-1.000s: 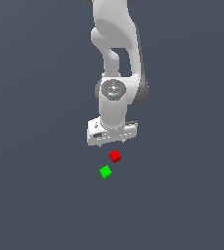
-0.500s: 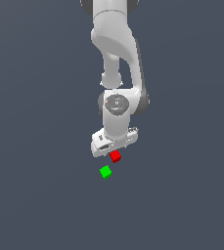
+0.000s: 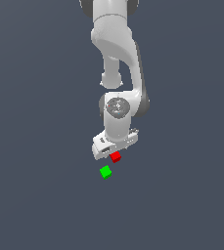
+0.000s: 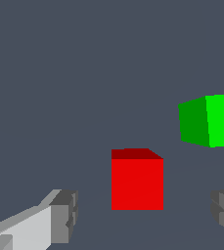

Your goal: Stack the red cube on top of the green cube.

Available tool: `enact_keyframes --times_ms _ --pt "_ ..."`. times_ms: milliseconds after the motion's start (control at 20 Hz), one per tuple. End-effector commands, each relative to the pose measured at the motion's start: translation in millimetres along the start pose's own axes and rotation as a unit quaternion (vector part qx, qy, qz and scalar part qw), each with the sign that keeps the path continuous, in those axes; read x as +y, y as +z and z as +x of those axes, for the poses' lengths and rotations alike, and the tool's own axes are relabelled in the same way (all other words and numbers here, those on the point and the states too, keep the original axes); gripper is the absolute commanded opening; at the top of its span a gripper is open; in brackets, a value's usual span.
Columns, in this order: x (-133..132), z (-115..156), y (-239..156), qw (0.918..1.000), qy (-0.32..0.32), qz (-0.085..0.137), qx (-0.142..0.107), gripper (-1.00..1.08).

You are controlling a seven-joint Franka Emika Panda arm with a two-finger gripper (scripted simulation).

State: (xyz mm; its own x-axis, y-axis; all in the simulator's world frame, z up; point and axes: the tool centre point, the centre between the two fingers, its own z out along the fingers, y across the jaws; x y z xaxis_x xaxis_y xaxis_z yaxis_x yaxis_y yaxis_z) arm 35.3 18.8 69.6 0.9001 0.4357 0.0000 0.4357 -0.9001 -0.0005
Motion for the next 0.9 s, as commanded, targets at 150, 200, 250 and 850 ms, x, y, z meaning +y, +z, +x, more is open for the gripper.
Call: enact_keyframes --times_ms 150,200,250,850 --pt "0 0 12 1.0 0.0 0.0 0.0 1.0" --pt "0 0 17 1.0 0.0 0.0 0.0 1.0" --pt "0 -1 22 1.0 0.0 0.0 0.0 1.0" --pt "0 0 50 1.0 -0.001 0.0 0.0 -1.0"
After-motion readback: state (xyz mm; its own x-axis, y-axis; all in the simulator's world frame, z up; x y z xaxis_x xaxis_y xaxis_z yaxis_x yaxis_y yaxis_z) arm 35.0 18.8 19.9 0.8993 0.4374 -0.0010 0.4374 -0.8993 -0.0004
